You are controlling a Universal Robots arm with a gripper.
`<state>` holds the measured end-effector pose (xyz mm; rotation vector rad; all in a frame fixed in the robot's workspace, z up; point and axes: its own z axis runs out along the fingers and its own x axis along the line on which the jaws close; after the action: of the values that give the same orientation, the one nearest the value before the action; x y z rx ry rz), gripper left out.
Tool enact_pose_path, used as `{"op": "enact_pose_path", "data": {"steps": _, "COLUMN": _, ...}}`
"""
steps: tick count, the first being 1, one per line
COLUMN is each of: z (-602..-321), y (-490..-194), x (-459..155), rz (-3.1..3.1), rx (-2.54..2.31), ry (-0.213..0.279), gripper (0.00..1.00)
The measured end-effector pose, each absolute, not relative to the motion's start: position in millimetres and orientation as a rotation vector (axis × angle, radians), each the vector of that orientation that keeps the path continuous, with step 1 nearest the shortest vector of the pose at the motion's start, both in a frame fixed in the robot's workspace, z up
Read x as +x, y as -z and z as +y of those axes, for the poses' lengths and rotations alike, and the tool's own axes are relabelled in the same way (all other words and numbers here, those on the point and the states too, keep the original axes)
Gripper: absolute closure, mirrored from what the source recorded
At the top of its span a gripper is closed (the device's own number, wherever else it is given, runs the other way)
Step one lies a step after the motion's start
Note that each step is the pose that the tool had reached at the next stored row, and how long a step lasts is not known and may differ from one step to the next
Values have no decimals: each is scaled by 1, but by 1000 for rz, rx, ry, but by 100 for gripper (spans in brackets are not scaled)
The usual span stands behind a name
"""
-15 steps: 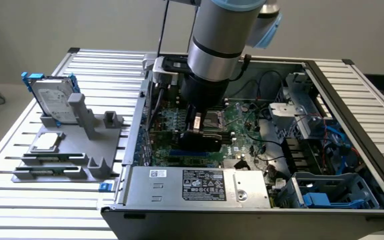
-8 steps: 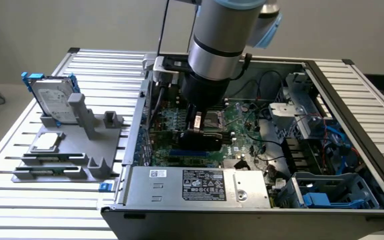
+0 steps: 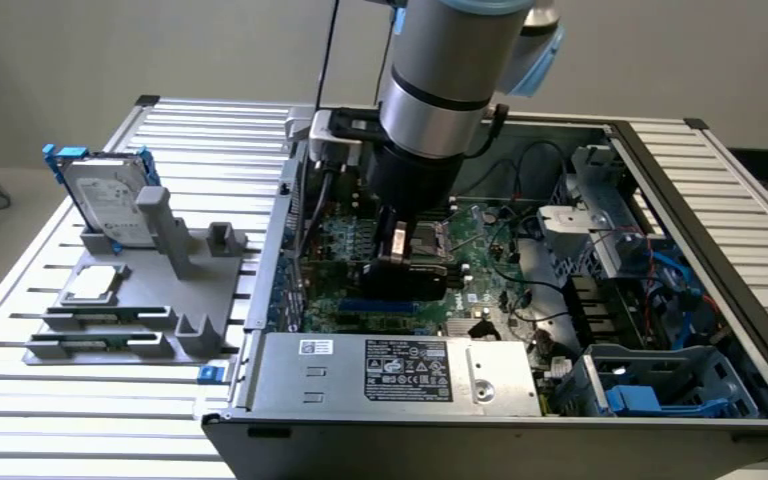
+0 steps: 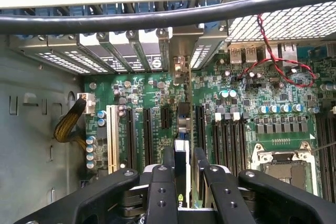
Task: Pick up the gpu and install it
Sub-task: 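Insert the gpu into the slot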
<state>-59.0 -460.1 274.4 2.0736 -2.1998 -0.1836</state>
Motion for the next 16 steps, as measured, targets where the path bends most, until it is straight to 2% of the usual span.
{"op": "enact_pose_path", "data": {"steps": 16, "z": -459, "y": -282, "x": -55, "rz": -2196, "rx": 2069, "ry": 179, "gripper": 74}}
